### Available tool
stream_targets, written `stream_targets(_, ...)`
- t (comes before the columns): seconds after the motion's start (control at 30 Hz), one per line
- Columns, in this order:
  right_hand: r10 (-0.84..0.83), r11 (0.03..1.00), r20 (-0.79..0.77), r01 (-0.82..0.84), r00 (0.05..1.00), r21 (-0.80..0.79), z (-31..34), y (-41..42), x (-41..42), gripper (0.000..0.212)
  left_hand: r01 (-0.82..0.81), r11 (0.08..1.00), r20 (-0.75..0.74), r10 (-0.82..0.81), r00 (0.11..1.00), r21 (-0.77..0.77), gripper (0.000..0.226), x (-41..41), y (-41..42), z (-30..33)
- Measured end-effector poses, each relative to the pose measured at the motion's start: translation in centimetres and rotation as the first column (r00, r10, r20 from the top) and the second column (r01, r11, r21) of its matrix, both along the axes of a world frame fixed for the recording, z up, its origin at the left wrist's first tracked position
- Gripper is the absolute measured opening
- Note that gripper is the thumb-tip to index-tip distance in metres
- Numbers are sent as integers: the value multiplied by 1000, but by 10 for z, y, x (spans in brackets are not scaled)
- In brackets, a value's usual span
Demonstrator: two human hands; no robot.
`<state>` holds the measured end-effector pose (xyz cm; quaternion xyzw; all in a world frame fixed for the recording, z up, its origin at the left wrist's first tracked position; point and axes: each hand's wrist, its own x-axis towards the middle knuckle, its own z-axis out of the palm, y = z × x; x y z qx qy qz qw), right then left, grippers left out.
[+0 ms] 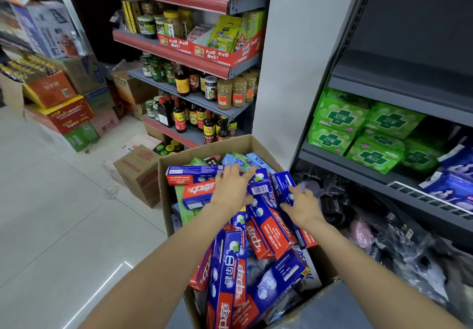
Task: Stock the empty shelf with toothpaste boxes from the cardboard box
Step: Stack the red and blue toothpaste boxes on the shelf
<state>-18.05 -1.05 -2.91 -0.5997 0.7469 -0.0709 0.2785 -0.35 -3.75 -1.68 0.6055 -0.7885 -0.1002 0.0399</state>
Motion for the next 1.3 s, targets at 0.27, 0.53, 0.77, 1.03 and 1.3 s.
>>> stream_targets(0.27,-172,985,455,140,874,102,7,1,5,24,141,984,-95,-131,987,108,79,-8,-8,18)
stream_targets(0.53,-270,962,638,224,721,154,18,-11,12,28,177,979,-133,-163,978,100,87,-14,-11,15)
stream_targets(0.77,-260,958,610,278,748,68,13,2,11,38,14,980,-55,-3,998,200,84,13,-7,9)
stream_targets(1.03,-30,999,115,35,993,-36,-3,5,5,75,57,998,9,-57,998,-30,74,2,7,16)
stream_targets(1.3,-131,957,363,213,922,-196,13,8,-21,60,-11,1000,-98,9,995,-25,72,-24,10,34)
